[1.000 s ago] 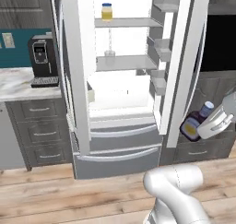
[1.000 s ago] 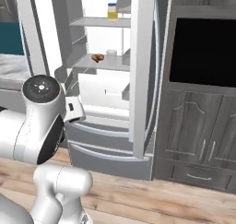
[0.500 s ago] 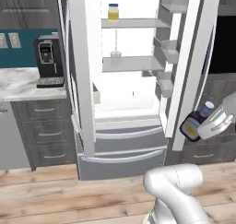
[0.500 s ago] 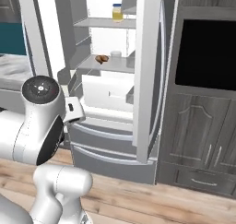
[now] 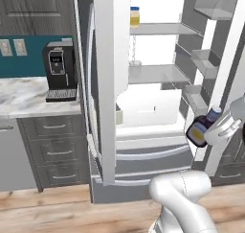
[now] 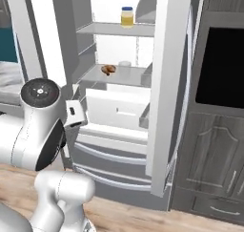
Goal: Place the condiment bottle and mayonnaise from the counter to the top shelf of the fridge. If the existing items in the fridge are on the top shelf, move them to other shelves.
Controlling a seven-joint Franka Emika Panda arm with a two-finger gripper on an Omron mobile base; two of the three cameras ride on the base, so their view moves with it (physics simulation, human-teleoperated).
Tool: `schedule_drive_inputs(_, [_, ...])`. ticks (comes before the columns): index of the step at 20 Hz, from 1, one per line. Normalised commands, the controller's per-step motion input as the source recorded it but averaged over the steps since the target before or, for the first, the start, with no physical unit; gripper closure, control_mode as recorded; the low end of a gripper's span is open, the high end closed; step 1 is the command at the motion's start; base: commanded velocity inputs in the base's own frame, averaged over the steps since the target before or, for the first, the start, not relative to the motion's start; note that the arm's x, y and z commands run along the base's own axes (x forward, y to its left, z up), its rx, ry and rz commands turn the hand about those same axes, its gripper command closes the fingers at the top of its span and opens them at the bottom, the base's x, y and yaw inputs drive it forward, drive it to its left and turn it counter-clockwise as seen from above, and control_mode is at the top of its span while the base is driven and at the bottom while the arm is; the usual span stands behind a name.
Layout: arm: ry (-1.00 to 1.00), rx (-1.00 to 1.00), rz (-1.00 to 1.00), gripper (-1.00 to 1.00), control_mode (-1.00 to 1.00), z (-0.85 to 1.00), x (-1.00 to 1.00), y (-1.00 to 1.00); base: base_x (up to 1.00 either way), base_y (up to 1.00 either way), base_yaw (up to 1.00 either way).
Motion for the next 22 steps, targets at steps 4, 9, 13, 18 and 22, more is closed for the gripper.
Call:
schedule_drive_inputs(4, [0.0,0.0,0.0,1.0,1.0,0.0,0.0,0.0,0.57,-0.36,0.0])
schedule_drive_inputs(9, [0.0,0.0,0.0,1.0,1.0,0.0,0.0,0.0,0.54,-0.09,0.0])
schedule_drive_inputs(13, [0.0,0.0,0.0,1.0,1.0,0.0,0.0,0.0,0.66,0.0,0.0])
schedule_drive_inputs(18, [0.0,0.0,0.0,1.0,1.0,0.0,0.0,0.0,0.71,0.0,0.0])
schedule_drive_inputs(22, [0.0,0.0,0.0,1.0,1.0,0.0,0.0,0.0,0.67,0.0,0.0])
